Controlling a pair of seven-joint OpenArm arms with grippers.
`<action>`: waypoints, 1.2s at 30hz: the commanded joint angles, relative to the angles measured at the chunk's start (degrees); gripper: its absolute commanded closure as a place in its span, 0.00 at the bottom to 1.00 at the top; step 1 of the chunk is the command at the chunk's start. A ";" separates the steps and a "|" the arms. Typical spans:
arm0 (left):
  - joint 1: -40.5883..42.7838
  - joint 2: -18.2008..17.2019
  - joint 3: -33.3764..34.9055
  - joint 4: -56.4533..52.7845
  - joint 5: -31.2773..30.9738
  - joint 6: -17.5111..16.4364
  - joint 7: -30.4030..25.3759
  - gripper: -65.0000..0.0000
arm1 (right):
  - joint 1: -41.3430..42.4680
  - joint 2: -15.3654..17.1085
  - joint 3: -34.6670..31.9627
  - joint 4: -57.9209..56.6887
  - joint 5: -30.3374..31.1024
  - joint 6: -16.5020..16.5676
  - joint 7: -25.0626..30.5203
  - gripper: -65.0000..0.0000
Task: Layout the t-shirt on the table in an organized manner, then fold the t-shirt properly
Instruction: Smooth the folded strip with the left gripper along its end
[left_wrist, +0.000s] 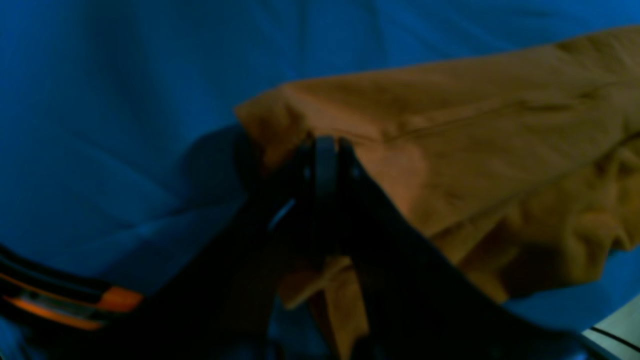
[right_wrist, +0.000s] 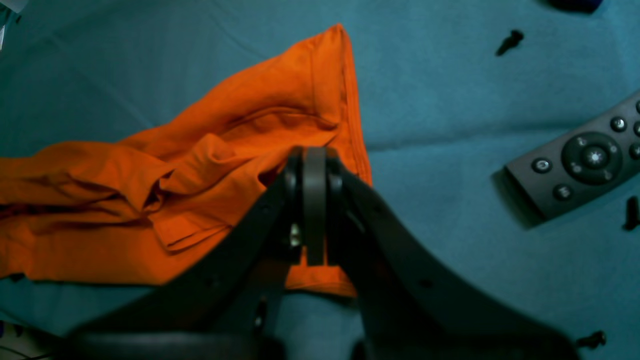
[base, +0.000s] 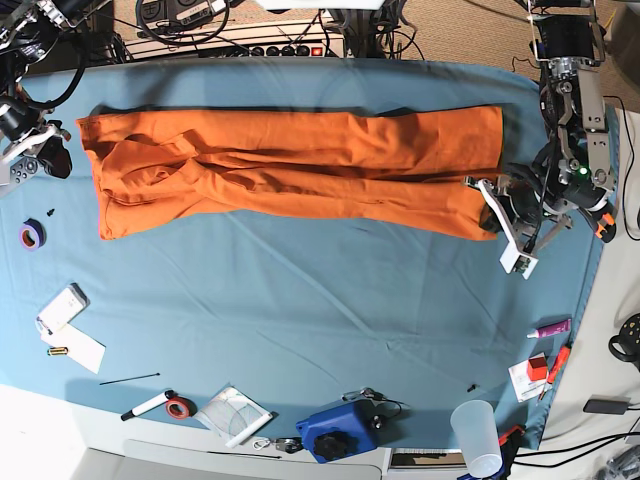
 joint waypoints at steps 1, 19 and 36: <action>-0.79 -0.63 -0.24 1.36 -0.46 0.15 -1.36 1.00 | 0.37 1.46 0.22 1.01 1.44 0.25 1.01 1.00; 13.42 -0.61 -8.81 18.21 -1.36 0.11 -0.70 1.00 | 0.33 1.66 6.16 1.22 12.59 0.25 1.01 1.00; 21.88 -0.44 -11.45 17.99 -3.89 -1.64 -1.14 1.00 | -3.61 1.77 8.83 1.14 1.25 0.25 1.01 1.00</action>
